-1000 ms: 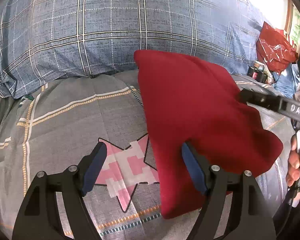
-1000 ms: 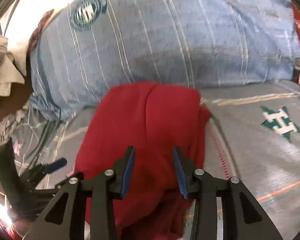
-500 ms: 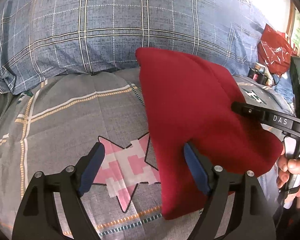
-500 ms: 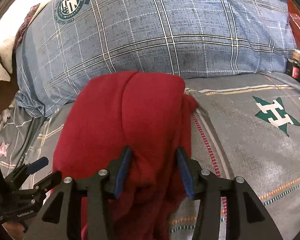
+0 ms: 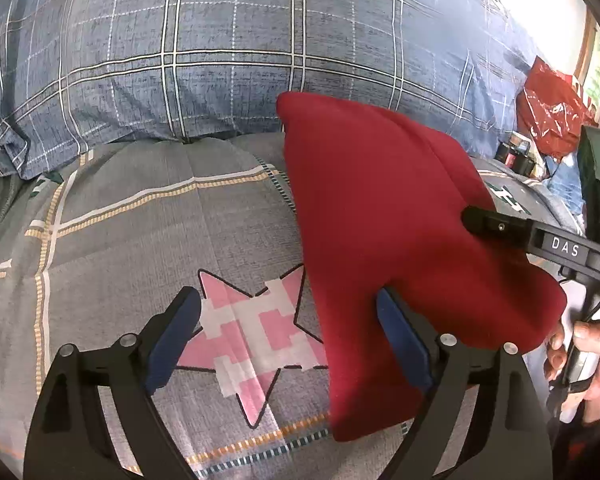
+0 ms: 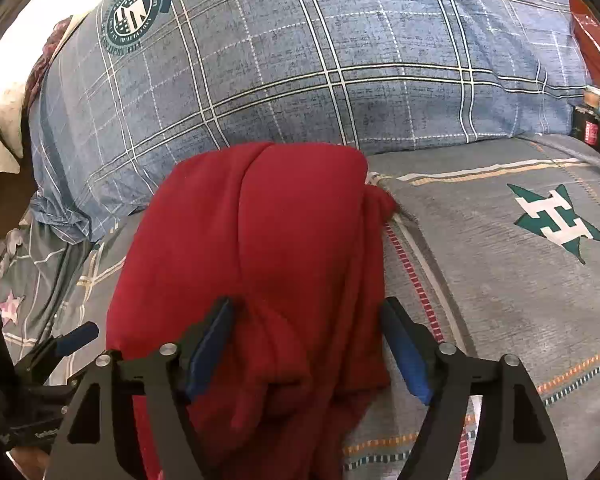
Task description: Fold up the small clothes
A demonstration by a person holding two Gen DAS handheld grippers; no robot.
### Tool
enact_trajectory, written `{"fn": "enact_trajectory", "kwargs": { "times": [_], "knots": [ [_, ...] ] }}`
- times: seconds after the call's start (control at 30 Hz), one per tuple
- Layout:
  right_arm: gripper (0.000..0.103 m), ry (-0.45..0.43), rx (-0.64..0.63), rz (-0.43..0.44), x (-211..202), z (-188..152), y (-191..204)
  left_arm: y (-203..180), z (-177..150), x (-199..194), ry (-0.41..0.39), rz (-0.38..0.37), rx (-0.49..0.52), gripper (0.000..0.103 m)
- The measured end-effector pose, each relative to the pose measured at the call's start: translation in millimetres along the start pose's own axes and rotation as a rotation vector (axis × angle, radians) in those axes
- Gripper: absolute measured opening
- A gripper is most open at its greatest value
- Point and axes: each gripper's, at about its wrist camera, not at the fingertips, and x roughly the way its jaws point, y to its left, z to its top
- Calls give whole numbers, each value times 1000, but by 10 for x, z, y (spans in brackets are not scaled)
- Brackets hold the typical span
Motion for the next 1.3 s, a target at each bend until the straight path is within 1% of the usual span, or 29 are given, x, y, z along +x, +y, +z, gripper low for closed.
{"fn": "enact_trajectory", "kwargs": {
  "times": [0.3, 0.43, 0.6, 0.7, 0.77, 0.87, 0.93, 0.97, 1.0, 1.03, 1.07, 1.1, 1.13, 1.17, 1.2, 1.23, 1.3],
  "knots": [
    [83, 19, 46, 34, 52, 11, -65, 43, 45, -15, 5, -47, -40, 90],
    [83, 26, 67, 60, 86, 28, -96, 64, 121, 30, 33, -99, -75, 90],
    [83, 42, 139, 125, 165, 50, -209, 79, 252, 121, 51, -172, -124, 91],
    [83, 37, 143, 134, 187, 64, -207, 42, 323, 229, 79, -201, -133, 91],
    [83, 34, 136, 135, 196, 61, -188, 14, 367, 277, 79, -210, -127, 91],
    [77, 26, 120, 132, 206, 61, -154, -21, 412, 380, 94, -235, -130, 91],
    [69, 20, 106, 131, 204, 60, -122, -25, 417, 462, 112, -273, -154, 91],
    [67, 16, 98, 130, 202, 60, -106, -36, 413, 493, 117, -296, -158, 91],
    [64, 11, 89, 128, 196, 58, -86, -64, 408, 529, 126, -318, -156, 87],
    [59, 6, 73, 127, 192, 63, -62, -107, 399, 548, 132, -322, -144, 84],
    [57, -3, 52, 116, 174, 64, -21, -146, 398, 534, 121, -300, -126, 83],
    [54, -16, 33, 102, 147, 66, 18, -191, 397, 489, 107, -283, -105, 78],
    [50, -27, 19, 96, 120, 69, 46, -200, 398, 452, 94, -277, -103, 70],
    [47, -45, 6, 97, 65, 77, 86, -200, 400, 405, 90, -276, -101, 66],
    [44, -57, -4, 109, 6, 86, 124, -196, 398, 322, 90, -277, -102, 59],
    [43, -69, -17, 128, -79, 92, 179, -189, 404, 257, 88, -281, -99, 54],
    [42, -89, -56, 165, -243, 74, 303, -180, 379, 47, 73, -286, -74, 51]
  ]
}}
